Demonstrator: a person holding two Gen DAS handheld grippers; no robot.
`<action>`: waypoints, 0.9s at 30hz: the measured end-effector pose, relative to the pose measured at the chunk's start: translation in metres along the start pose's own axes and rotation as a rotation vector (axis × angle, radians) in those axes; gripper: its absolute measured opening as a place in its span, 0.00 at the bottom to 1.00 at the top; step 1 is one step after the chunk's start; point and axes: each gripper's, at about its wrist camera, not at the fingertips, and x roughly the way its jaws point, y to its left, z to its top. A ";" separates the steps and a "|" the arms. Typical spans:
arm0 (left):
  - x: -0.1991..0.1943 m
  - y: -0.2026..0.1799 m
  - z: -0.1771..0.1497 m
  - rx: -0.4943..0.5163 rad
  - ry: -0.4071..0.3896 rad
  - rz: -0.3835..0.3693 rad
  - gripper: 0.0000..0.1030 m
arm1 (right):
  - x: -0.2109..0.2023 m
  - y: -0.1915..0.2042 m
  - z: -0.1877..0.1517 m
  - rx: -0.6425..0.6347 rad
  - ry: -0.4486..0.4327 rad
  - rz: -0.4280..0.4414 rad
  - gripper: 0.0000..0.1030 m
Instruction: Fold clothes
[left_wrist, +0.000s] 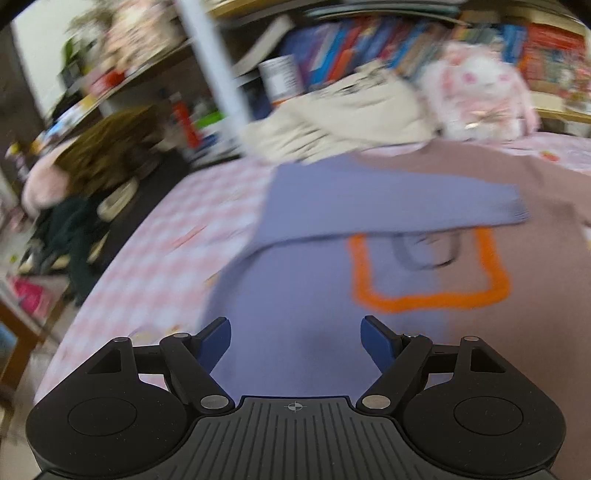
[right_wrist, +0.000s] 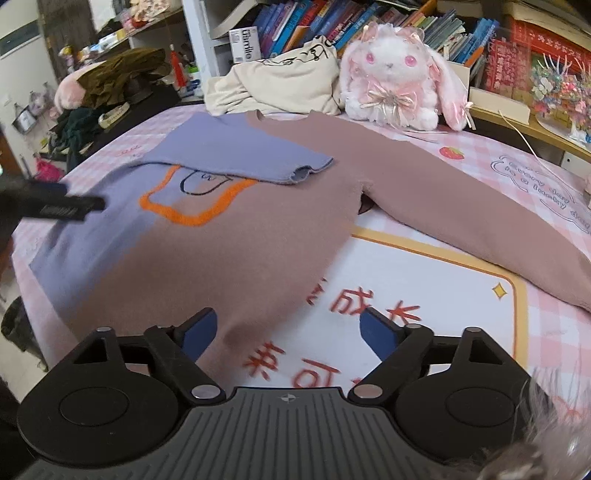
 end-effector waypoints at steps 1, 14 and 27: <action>0.003 0.011 -0.003 -0.017 0.014 0.011 0.77 | 0.002 0.004 0.001 0.017 0.006 -0.018 0.76; 0.049 0.097 -0.027 -0.175 0.098 -0.153 0.71 | 0.009 0.054 -0.008 0.218 0.070 -0.264 0.66; 0.063 0.114 -0.033 -0.173 0.062 -0.328 0.23 | 0.014 0.088 -0.011 0.333 0.079 -0.317 0.16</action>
